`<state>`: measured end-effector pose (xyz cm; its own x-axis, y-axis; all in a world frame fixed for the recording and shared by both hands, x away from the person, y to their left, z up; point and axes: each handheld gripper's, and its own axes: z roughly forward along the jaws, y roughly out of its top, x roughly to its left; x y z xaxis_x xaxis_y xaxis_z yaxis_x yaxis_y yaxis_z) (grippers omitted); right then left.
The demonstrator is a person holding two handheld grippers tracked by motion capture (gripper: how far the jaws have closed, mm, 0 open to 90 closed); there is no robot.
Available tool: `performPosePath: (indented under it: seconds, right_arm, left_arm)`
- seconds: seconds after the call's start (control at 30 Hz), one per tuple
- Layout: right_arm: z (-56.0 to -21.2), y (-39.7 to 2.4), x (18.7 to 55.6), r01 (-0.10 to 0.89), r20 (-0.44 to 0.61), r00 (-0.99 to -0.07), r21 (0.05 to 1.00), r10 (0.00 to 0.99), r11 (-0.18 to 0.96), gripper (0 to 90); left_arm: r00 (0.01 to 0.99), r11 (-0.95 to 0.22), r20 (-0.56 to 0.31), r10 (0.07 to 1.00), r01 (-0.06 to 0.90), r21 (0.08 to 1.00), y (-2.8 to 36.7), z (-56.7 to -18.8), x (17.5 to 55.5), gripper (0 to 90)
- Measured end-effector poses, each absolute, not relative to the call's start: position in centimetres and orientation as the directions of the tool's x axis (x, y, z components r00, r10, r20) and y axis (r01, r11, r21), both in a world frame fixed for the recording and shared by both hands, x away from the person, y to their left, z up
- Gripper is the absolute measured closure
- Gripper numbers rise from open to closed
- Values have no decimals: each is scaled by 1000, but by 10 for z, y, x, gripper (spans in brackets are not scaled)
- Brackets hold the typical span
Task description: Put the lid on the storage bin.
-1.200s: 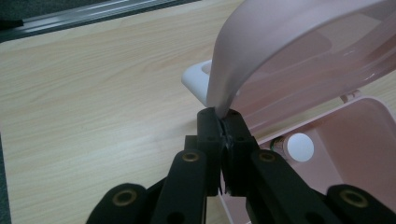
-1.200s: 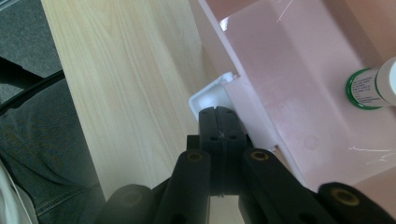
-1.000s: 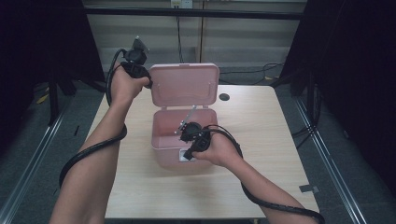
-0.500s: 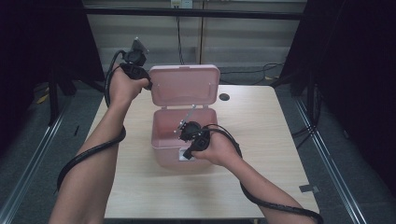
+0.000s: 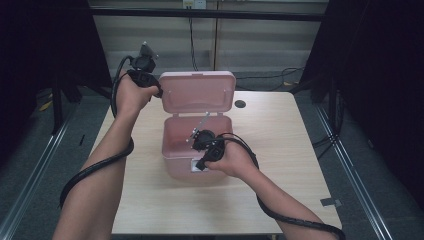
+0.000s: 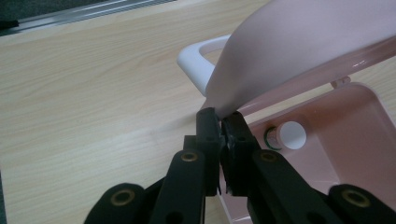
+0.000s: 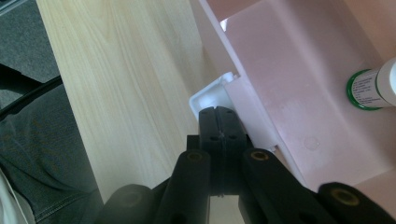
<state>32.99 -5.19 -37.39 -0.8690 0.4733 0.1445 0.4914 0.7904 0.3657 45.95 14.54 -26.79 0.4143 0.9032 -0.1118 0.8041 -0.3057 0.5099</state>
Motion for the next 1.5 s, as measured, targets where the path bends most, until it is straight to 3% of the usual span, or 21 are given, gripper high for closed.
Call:
performPosePath:
  seconds: [1.5]
  right_arm:
    - [-374,-52,330,500,145,-864,375,483,781,900]
  left_arm:
    - [433,-306,-141,890,797,520,154,-273,437,855]
